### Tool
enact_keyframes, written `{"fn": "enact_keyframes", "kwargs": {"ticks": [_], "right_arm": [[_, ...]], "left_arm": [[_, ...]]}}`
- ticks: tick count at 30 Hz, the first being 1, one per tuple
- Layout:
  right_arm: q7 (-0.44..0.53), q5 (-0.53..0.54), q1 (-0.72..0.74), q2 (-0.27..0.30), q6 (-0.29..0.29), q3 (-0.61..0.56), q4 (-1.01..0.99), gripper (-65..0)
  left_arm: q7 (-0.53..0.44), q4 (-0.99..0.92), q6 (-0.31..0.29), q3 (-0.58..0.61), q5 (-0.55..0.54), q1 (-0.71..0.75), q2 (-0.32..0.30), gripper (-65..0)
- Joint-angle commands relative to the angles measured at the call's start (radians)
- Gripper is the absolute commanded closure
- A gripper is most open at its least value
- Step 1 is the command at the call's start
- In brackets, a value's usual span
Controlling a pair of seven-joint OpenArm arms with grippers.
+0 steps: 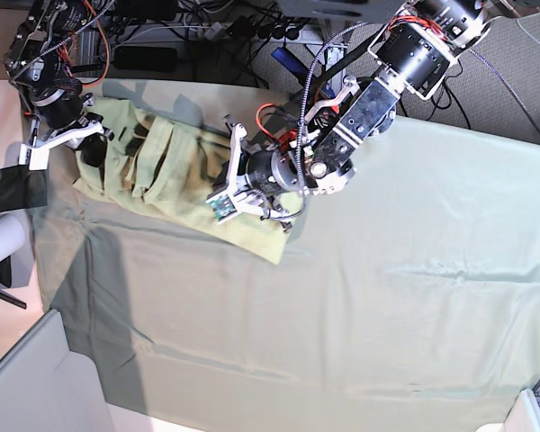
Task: Fold the T-shirt properly
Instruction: 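Grasp the bundle with both grippers and fold it over once more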
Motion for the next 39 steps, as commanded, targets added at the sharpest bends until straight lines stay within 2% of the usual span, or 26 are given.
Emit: {"fn": "enact_keyframes", "kwargs": {"ticks": [1,9,14,19,24,30,34,37,39], "right_arm": [[0.019,0.031,0.007,0.019,0.022,0.010,0.014,0.0],[-0.016,0.134,0.008,0.006,0.023,0.010,0.016,0.0],[-0.026,0.169,0.008,-0.053,0.024,0.010,0.046,0.0],[-0.026,0.177,0.014,-0.140,0.025,0.010,0.172,0.0],[-0.026,0.171,0.016,-0.221,0.025,-0.008,0.294,0.0],[-0.001,0.129,0.056,-0.290,0.026,-0.130,0.315,0.0],[0.024,0.063,0.105,-0.315,0.026,-0.225,0.315,0.0],[0.024,0.016,0.138,-0.322,0.026,-0.270,0.315,0.0],[0.026,0.006,0.147,-0.322,0.025,-0.286,0.314,0.0]], "left_arm": [[-0.031,0.002,-0.007,0.001,-0.002,-0.015,0.015,-0.9],[-0.127,-0.033,-0.007,0.001,0.036,-0.016,0.015,-0.9],[-0.131,-0.043,-0.007,0.001,0.068,-0.017,0.015,-0.9],[-0.126,-0.043,-0.006,0.000,0.071,-0.042,0.015,-0.9],[-0.113,-0.043,-0.006,0.000,0.063,-0.063,0.015,-0.9],[-0.079,-0.043,-0.007,0.000,0.027,-0.069,0.015,-0.9],[-0.028,-0.038,-0.008,0.000,0.003,-0.072,0.015,-0.9],[0.041,-0.008,-0.042,0.000,-0.039,-0.087,0.015,-0.9],[0.071,0.028,-0.041,0.000,-0.045,-0.094,0.015,-0.9]]}}
